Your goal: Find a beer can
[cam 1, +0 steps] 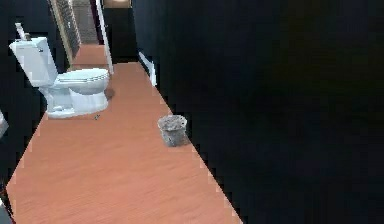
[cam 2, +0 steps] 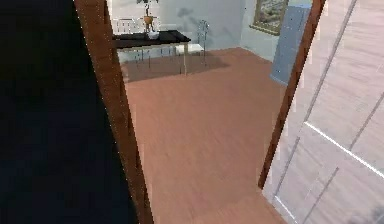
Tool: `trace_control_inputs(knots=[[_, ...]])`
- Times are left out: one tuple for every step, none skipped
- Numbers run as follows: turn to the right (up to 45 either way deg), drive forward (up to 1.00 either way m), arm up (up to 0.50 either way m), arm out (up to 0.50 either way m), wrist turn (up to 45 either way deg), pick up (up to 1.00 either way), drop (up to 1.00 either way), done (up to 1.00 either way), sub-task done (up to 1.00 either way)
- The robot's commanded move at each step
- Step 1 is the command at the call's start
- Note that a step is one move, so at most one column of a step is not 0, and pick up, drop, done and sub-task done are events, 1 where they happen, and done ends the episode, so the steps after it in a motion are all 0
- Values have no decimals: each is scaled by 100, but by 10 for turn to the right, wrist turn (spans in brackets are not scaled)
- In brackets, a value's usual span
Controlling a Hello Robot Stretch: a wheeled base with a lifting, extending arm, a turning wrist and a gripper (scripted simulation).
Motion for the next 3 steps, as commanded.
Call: trace_control_inputs(knots=[[0, 5, 0, 0, 0, 0, 0, 0, 0], [-270, 0, 0, 0, 0, 0, 0, 0, 0], [0, 100, 0, 0, 0, 0, 0, 0, 0]])
